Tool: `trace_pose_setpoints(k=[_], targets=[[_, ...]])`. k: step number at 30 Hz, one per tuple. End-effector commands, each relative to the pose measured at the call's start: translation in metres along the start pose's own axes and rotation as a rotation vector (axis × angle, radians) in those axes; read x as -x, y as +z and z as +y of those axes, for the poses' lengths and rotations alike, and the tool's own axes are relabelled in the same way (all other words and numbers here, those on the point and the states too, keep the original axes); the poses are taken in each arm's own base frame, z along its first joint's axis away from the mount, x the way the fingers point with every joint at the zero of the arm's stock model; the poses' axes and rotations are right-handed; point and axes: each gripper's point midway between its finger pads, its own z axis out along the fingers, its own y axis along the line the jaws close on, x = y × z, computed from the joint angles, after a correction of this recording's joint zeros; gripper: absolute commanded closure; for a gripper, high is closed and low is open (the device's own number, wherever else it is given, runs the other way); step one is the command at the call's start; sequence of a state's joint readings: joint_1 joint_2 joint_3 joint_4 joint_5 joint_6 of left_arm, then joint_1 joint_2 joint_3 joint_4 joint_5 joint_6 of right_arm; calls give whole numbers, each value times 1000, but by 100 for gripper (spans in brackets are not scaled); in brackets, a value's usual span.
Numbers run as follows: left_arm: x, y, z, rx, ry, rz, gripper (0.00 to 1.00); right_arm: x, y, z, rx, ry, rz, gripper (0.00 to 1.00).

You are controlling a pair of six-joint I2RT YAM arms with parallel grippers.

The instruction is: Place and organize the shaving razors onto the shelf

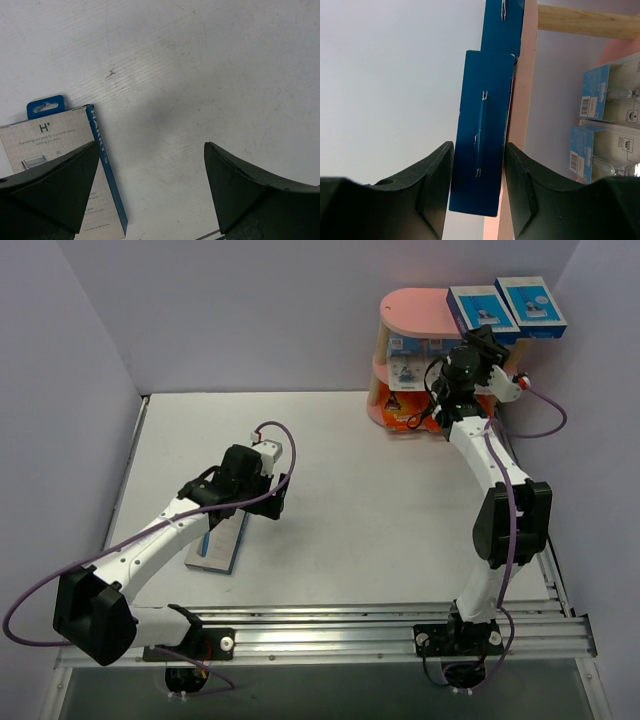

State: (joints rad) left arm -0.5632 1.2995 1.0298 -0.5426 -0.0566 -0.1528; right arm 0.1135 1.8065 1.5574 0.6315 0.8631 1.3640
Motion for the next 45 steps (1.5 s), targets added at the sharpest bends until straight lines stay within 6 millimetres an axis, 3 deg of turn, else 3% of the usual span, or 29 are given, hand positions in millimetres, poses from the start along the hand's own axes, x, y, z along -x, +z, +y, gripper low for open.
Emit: trace_pose_setpoints(k=[1, 36, 45], targets=[[22, -5, -3, -3, 11, -55, 6, 9, 7, 30, 52, 85, -39, 60], [22, -3, 2, 26, 19, -44, 6, -32, 38, 30, 76, 48, 56, 54], [22, -5, 3, 30, 18, -47, 6, -29, 34, 31, 65, 13, 87, 52]])
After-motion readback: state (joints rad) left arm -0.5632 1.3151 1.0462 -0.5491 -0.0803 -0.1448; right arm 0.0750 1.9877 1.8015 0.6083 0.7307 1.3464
